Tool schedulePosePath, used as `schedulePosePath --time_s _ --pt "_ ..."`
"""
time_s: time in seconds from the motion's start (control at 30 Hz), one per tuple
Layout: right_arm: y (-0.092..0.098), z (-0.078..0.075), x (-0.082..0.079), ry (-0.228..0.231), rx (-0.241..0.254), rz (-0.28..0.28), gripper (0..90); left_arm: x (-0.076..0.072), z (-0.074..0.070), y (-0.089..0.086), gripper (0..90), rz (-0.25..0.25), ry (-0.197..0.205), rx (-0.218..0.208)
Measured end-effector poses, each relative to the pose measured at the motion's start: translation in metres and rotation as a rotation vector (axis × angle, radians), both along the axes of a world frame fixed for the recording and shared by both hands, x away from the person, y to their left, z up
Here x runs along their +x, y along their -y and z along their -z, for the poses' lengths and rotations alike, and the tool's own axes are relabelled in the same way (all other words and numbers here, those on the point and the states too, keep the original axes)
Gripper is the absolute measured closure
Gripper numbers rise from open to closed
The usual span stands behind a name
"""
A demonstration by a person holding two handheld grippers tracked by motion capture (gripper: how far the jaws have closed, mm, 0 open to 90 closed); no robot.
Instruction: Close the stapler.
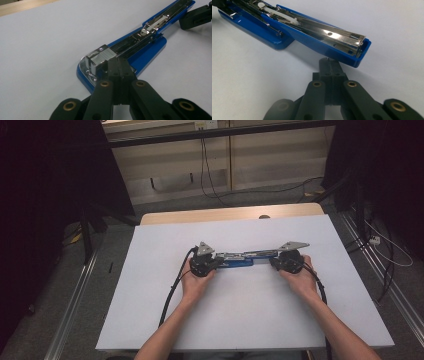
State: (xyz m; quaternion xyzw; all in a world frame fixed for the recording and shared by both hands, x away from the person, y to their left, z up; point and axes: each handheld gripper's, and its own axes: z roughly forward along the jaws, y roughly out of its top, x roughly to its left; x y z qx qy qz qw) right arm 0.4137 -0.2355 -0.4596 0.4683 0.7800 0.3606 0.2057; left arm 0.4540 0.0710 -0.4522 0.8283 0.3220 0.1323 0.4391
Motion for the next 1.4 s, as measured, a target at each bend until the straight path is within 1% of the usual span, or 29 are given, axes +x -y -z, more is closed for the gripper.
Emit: schedulePosePath --time_s 0.07,0.13,0.2,0.23,0.27,0.33,0.37,0.47,0.57,0.7,0.73,1.03,1.1,1.27,1.4 --pt "0.0000 0.0000 -0.0001 0.001 0.001 0.000 90.0 -0.0003 0.0001 0.0003 90.0 0.000 0.005 -0.001" --pt "0.0001 -0.0002 -0.0003 0.002 0.002 -0.001 90.0 -0.0011 -0.0001 0.0009 90.0 0.002 0.022 0.015" --pt "0.0000 -0.0002 -0.0005 0.003 0.001 0.001 90.0 -0.0010 0.0001 0.0007 90.0 0.002 0.015 0.010" --pt "-0.0002 -0.0003 -0.0006 0.005 0.000 0.001 90.0 -0.0010 0.0002 0.0007 90.0 0.001 0.014 0.007" --pt "-0.0002 -0.0003 -0.0005 0.007 0.000 -0.001 90.0 -0.0008 -0.0001 0.0005 90.0 0.003 0.017 0.013" --pt "-0.0004 -0.0005 -0.0006 0.009 0.004 0.000 90.0 -0.0010 0.0002 0.0008 90.0 0.001 0.014 0.007" --pt "-0.0005 -0.0005 -0.0006 0.009 0.006 -0.002 90.0 -0.0008 -0.0001 0.0004 90.0 0.002 0.017 0.013" --pt "-0.0007 -0.0008 -0.0008 0.013 0.007 -0.006 90.0 -0.0010 0.0000 0.0004 90.0 0.003 0.019 0.012" --pt "-0.0008 -0.0013 -0.0009 0.016 0.010 -0.004 90.0 -0.0009 -0.0004 -0.0001 90.0 0.006 0.018 0.019" --pt "-0.0007 -0.0011 -0.0007 0.019 0.012 -0.006 90.0 -0.0012 -0.0003 -0.0003 90.0 0.004 0.020 0.018" --pt "-0.0008 -0.0012 -0.0008 0.019 0.012 -0.004 90.0 -0.0016 -0.0002 0.0001 90.0 0.002 0.014 0.013" --pt "-0.0015 -0.0029 -0.0011 0.035 0.025 -0.001 90.0 -0.0027 0.0003 -0.0001 90.0 -0.003 0.016 0.008" --pt "-0.0018 -0.0030 -0.0010 0.038 0.026 -0.002 90.0 -0.0037 0.0004 0.0002 90.0 -0.001 0.021 0.012" --pt "-0.0039 -0.0044 -0.0010 0.066 0.037 -0.008 90.0 -0.0044 0.0011 0.0003 90.0 0.000 0.025 0.007" --pt "-0.0060 -0.0047 -0.0011 0.074 0.044 -0.014 90.0 -0.0045 0.0010 0.0002 90.0 0.002 0.030 0.015"
